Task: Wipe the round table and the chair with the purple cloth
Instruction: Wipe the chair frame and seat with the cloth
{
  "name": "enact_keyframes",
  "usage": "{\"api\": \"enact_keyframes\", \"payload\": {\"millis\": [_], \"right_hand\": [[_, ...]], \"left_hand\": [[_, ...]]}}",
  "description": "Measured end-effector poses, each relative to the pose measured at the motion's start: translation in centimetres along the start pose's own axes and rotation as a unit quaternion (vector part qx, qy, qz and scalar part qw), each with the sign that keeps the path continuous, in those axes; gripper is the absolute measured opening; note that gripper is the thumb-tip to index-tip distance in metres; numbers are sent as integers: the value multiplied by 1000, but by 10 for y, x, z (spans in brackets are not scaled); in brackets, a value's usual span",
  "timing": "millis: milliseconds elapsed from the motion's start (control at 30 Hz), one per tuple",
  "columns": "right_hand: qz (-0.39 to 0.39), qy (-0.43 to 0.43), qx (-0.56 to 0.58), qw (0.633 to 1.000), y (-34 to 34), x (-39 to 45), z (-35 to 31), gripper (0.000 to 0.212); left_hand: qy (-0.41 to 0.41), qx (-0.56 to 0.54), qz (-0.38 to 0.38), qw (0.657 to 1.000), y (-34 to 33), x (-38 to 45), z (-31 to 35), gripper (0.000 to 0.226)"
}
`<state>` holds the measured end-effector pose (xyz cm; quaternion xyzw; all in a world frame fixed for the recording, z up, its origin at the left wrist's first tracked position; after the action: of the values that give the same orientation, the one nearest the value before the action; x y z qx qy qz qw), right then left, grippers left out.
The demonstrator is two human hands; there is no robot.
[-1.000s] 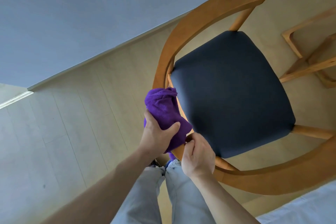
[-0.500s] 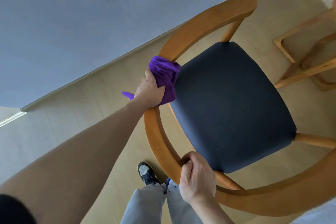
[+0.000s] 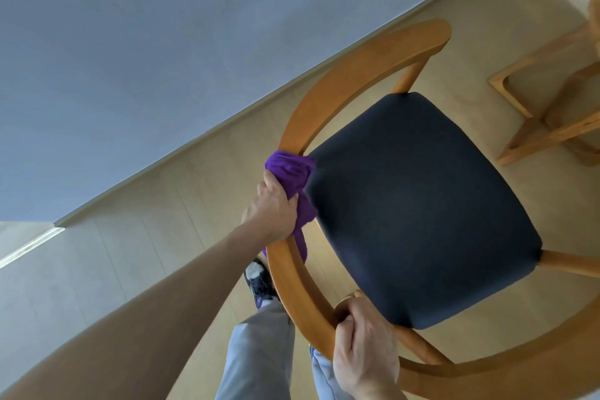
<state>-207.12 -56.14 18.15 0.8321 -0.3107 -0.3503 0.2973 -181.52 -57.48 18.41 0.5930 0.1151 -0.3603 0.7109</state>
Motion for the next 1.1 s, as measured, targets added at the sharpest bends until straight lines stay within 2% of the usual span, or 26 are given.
{"api": "enact_keyframes", "payload": {"millis": [100, 200, 300, 400, 567, 667, 767, 833, 867, 933, 1000, 1033, 1100], "right_hand": [[26, -3, 9, 1000, 2, 0, -3, 21], [59, -5, 21, 998, 2, 0, -4, 20], [77, 0, 16, 997, 1, 0, 1, 19], [73, -3, 18, 997, 1, 0, 3, 20], [1, -67, 12, 998, 6, 0, -1, 15], [-128, -111, 9, 986, 12, 9, -5, 14], [-227, -224, 48, 947, 16, 33, -13, 15], [-214, -267, 107, 934, 17, 65, -34, 14], [-187, -262, 146, 935, 17, 87, -51, 14], [-137, -229, 249, 931, 19, 139, -95, 18], [-114, -216, 335, 910, 11, 194, -135, 22], [-107, -217, 337, 910, 2, 219, -146, 34], [-88, -224, 255, 936, -16, 250, -154, 81]], "left_hand": [[-57, 19, 55, 997, 7, 35, 17, 68], [-145, 88, 114, 979, 15, 68, 41, 80], [-198, 122, 124, 965, 25, 89, 57, 89], [-219, 99, 127, 962, 24, 93, 57, 91], [-209, 26, 76, 975, 24, 72, 37, 83], [-172, -42, 12, 984, 19, 53, 10, 77], [-140, -77, -31, 987, 16, 53, 1, 71], [-132, -69, -44, 988, 17, 59, 2, 72], [-136, -66, -52, 987, 18, 60, 2, 73], [-144, -67, -65, 985, 20, 62, 0, 81], [-152, -65, -85, 983, 20, 66, -3, 84], [-160, -63, -96, 980, 21, 68, -3, 79], [-198, -57, -112, 972, 18, 73, -6, 75]]}}
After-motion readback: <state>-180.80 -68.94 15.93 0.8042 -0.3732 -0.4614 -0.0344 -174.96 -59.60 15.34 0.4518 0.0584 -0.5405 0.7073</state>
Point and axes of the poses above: each hand's wrist, its own x-axis towards the middle knuckle, its own y-axis out of the back of the hand, z = x × y, the point moved 2 cm from there along x, towards the middle knuckle, and after that the axes turned 1 degree about -y, right-handed, at the moved point
